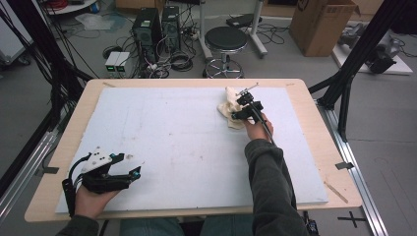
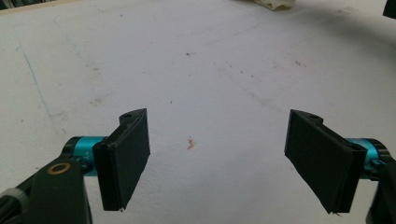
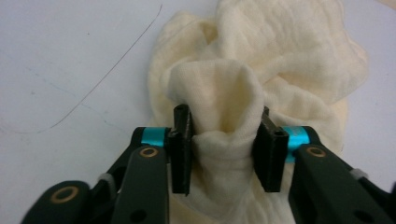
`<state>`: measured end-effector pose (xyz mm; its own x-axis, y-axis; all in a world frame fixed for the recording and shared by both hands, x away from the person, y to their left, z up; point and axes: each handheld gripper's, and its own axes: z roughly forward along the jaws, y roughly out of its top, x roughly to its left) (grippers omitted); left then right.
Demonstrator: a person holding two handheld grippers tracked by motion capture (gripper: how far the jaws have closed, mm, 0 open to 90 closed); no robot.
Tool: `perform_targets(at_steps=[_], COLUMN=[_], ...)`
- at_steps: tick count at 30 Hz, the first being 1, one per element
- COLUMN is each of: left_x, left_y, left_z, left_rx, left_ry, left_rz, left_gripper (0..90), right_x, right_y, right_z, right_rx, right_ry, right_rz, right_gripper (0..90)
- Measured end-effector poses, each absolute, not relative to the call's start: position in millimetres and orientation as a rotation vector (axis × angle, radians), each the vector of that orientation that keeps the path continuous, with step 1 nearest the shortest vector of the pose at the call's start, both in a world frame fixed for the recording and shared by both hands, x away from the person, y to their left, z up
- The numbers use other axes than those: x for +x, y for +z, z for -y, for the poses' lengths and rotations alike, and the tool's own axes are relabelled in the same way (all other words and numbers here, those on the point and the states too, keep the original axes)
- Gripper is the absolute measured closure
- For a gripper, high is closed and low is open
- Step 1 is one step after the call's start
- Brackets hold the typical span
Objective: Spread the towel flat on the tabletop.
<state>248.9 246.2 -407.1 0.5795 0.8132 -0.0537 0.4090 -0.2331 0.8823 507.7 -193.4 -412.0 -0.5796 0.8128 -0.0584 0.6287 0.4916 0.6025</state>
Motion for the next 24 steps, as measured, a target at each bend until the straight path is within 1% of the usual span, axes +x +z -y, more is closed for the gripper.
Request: perform_targets(at_steps=[3, 7, 16, 24], left_x=[249, 248, 245, 245], left_y=[-407, -407, -405, -405], left_z=[-247, -248, -250, -248], left_rx=[1.85, 1.845, 1.83, 1.833], left_ry=[0.534, 0.534, 0.54, 0.546], left_rz=[-0.99, -0.994, -0.997, -1.0], left_gripper=[22.6, 22.6, 22.6, 22.6], right_x=[507, 504, 490, 467], right_y=[-410, -402, -385, -361], right_z=[194, 196, 194, 189], right_rx=[1.202, 1.2, 1.147, 1.068], right_ry=[0.783, 0.831, 0.885, 1.005], right_rz=[-2.415, -2.42, -2.445, -2.485], right_gripper=[72.8, 76.0, 76.5, 76.8])
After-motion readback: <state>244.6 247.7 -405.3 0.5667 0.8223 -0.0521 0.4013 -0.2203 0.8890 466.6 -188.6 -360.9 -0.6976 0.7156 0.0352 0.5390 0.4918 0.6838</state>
